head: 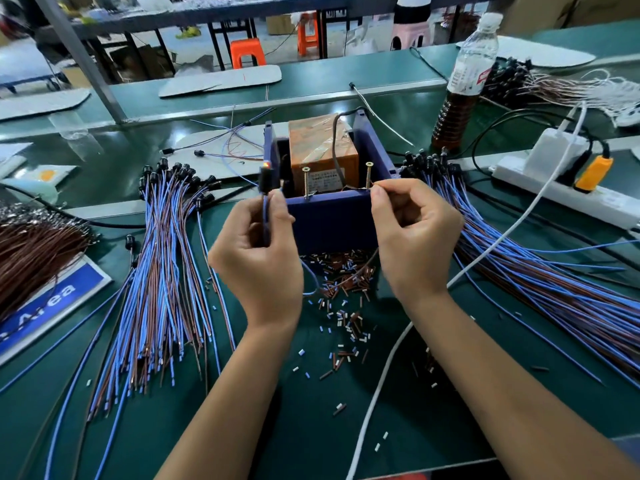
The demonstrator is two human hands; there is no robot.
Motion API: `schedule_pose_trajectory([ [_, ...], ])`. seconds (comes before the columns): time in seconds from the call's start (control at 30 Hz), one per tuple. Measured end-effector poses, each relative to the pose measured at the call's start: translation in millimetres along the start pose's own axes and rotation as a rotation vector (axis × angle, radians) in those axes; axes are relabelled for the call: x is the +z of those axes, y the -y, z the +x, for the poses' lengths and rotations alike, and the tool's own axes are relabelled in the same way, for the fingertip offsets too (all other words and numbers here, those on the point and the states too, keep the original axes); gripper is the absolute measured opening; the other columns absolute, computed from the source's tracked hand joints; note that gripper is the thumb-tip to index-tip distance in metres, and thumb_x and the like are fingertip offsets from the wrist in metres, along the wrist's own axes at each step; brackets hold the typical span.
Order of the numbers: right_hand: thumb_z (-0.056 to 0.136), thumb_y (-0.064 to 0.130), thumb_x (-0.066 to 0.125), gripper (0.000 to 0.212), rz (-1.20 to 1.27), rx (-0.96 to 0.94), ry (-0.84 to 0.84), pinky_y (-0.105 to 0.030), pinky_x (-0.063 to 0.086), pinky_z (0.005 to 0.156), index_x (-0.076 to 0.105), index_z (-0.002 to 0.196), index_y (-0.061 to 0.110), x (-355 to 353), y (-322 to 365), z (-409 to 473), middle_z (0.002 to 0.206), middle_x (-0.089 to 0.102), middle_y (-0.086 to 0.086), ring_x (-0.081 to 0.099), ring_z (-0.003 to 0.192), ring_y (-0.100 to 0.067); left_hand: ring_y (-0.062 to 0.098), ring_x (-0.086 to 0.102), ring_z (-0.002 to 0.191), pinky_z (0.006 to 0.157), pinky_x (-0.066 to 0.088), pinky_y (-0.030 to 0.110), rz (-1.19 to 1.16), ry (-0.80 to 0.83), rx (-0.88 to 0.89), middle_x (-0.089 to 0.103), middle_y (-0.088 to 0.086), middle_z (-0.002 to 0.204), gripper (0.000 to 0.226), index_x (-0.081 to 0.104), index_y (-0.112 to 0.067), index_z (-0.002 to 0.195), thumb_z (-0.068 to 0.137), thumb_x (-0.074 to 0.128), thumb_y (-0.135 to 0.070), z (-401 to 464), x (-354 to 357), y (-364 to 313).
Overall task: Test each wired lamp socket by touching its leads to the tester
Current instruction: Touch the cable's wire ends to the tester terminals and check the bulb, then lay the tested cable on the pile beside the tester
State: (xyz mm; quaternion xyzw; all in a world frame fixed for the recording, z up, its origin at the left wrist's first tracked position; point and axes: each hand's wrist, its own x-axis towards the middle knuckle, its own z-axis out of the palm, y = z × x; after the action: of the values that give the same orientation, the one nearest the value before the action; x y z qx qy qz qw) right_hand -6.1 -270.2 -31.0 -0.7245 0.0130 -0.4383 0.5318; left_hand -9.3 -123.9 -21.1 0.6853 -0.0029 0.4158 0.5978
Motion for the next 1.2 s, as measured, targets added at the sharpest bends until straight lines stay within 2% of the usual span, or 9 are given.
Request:
schedule_pose_trajectory([
  [0.2, 0.096, 0.015, 0.07, 0.009, 0.065, 0.129, 0.011, -0.032, 0.053, 0.059, 0.07, 0.104, 0.019, -26.8, 5.2, 15.8, 0.072, 0.069, 0.001, 0.065, 0.061, -0.016, 0.011, 0.067, 0.072, 0.07, 0.054, 0.025, -0.114, 0.109, -0.108, 0.074, -0.001, 0.077, 0.022, 0.073, -0.024, 0.08, 0.099, 0.067, -0.016, -3.8, 13.4, -36.9],
  [0.3, 0.094, 0.015, 0.071, 0.014, 0.152, 0.321, -0.047, -0.027, 0.047, 0.05, 0.065, 0.106, 0.019, -58.6, 5.1, 38.8, 0.072, 0.073, -0.007, 0.062, 0.052, -0.012, 0.016, 0.062, 0.057, 0.057, 0.052, 0.028, -0.22, 0.319, -0.177, 0.073, 0.0, 0.07, 0.021, 0.075, -0.021, 0.076, 0.096, 0.069, -0.016, -11.4, 48.0, -67.2],
  [0.4, 0.091, 0.005, 0.07, 0.016, 0.21, 0.492, -0.164, -0.021, 0.037, 0.04, 0.063, 0.102, 0.015, -105.4, 3.6, 64.5, 0.072, 0.07, -0.008, 0.049, 0.041, -0.009, 0.003, 0.044, 0.041, 0.045, 0.034, 0.016, -0.308, 0.648, -0.461, 0.067, -0.003, 0.059, 0.024, 0.072, -0.015, 0.071, 0.094, 0.069, -0.011, -29.2, 98.1, -89.7],
  [0.53, 0.088, 0.0, 0.07, 0.02, 0.138, 0.493, -0.359, -0.017, 0.035, 0.039, 0.063, 0.086, 0.019, -172.3, 4.7, 85.7, 0.064, 0.063, 0.001, 0.048, 0.039, -0.006, 0.007, 0.032, 0.035, 0.039, 0.024, 0.017, -0.264, 1.052, -0.83, 0.062, 0.01, 0.068, 0.021, 0.068, -0.005, 0.075, 0.096, 0.065, -0.003, -71.7, 159.4, -101.9],
  [0.67, 0.086, 0.007, 0.067, 0.016, -0.014, 0.454, -0.421, -0.02, 0.037, 0.04, 0.066, 0.08, 0.022, -209.8, 1.7, 91.8, 0.062, 0.068, 0.002, 0.051, 0.04, -0.01, 0.003, 0.021, 0.024, 0.027, 0.014, 0.013, -0.263, 1.249, -1.163, 0.053, 0.006, 0.061, 0.031, 0.054, -0.006, 0.073, 0.104, 0.048, -0.004, -118.6, 208.7, -106.3],
  [0.77, 0.088, 0.024, 0.068, 0.002, -0.239, 0.451, -0.289, -0.028, 0.049, 0.05, 0.068, 0.086, 0.025, -211.6, -9.4, 83.8, 0.079, 0.074, -0.001, 0.064, 0.055, -0.015, 0.003, 0.023, 0.022, 0.026, 0.019, 0.015, -0.321, 1.263, -1.336, 0.051, 0.009, 0.064, 0.036, 0.047, -0.004, 0.077, 0.11, 0.031, -0.006, -132.5, 232.0, -100.5],
  [0.9, 0.099, 0.042, 0.064, 0.025, -0.609, 0.451, 0.076, -0.029, 0.041, 0.076, 0.062, 0.117, 0.026, -199.3, -22.6, 71.6, 0.089, 0.065, 0.011, 0.06, 0.082, -0.016, 0.004, 0.03, 0.033, 0.031, 0.025, 0.014, -0.482, 1.073, -1.388, 0.039, -0.001, 0.048, 0.035, 0.044, -0.01, 0.073, 0.104, 0.032, 0.0, -121.2, 245.6, -87.1],
  [1.03, 0.103, 0.045, 0.059, 0.04, -0.462, 0.564, 0.315, -0.038, 0.055, 0.08, 0.048, 0.138, 0.027, -182.3, -22.5, 66.3, 0.092, 0.073, 0.004, 0.074, 0.068, -0.018, 0.004, 0.035, 0.031, 0.031, 0.028, 0.013, -0.575, 0.77, -1.347, 0.044, -0.001, 0.051, 0.031, 0.05, -0.009, 0.074, 0.104, 0.048, -0.003, -89.5, 245.0, -72.7],
  [1.2, 0.104, 0.037, 0.06, 0.016, -0.621, 0.423, 0.421, -0.025, 0.042, 0.057, 0.069, 0.101, 0.024, -186.7, -9.7, 73.5, 0.061, 0.072, 0.013, 0.061, 0.05, 0.0, 0.012, 0.052, 0.056, 0.045, 0.048, 0.013, -0.586, 0.592, -1.246, 0.057, 0.01, 0.078, 0.009, 0.065, 0.003, 0.1, 0.101, 0.056, 0.002, -52.6, 233.5, -68.8],
])
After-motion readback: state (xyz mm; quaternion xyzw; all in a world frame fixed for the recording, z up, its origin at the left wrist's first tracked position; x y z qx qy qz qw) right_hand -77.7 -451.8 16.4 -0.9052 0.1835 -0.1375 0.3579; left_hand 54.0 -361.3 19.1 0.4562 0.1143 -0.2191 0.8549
